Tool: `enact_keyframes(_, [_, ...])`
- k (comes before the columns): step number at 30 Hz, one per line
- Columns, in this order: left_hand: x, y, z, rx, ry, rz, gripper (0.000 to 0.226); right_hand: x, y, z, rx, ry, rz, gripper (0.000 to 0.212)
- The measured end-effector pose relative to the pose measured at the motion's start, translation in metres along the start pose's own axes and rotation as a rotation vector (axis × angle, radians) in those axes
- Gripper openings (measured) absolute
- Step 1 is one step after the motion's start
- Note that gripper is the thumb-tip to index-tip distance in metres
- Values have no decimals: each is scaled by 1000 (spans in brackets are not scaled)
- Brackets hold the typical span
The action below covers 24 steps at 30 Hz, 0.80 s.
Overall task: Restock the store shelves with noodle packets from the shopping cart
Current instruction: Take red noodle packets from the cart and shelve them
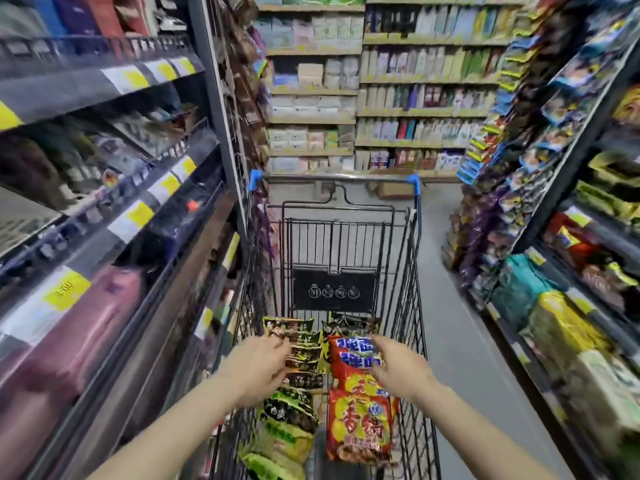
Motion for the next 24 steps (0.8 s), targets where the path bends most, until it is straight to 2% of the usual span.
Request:
enact_keyframes(2, [-6, 27, 3, 3, 35, -28, 44, 20, 39, 19, -4, 70, 108, 52])
enact_keyframes(4, [-11, 47, 5, 72, 69, -44, 48, 37, 76, 34, -11, 132, 212, 52])
enact_keyframes(7, [-20, 84, 10, 66, 82, -100, 44, 63, 132, 57, -19, 199, 298, 56])
enact_keyframes(11, [-23, 111, 14, 173, 98, -104, 37, 97, 187, 78, -34, 332, 403, 43])
enact_keyframes(14, [-24, 127, 13, 231, 106, -112, 38, 113, 220, 88, -65, 420, 491, 55])
enact_keyframes(17, [-26, 140, 13, 265, 104, -117, 53, 130, 242, 99, -21, 479, 559, 65])
enact_keyframes(20, [-29, 157, 14, 224, 63, -140, 38, 148, 264, 110, 21, 533, 686, 77])
enact_keyframes(24, [-28, 166, 17, 199, 68, -123, 35, 147, 269, 114, 23, 530, 751, 88])
Point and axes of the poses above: each hand's wrist, its own z-axis towards the middle knuckle, its own y-axis out of the palm, x = y × z, the point moved 9 cm from there along z, towards the middle knuckle, and after that the axes turned 14 degrees about -x, right-handed, at the moved point
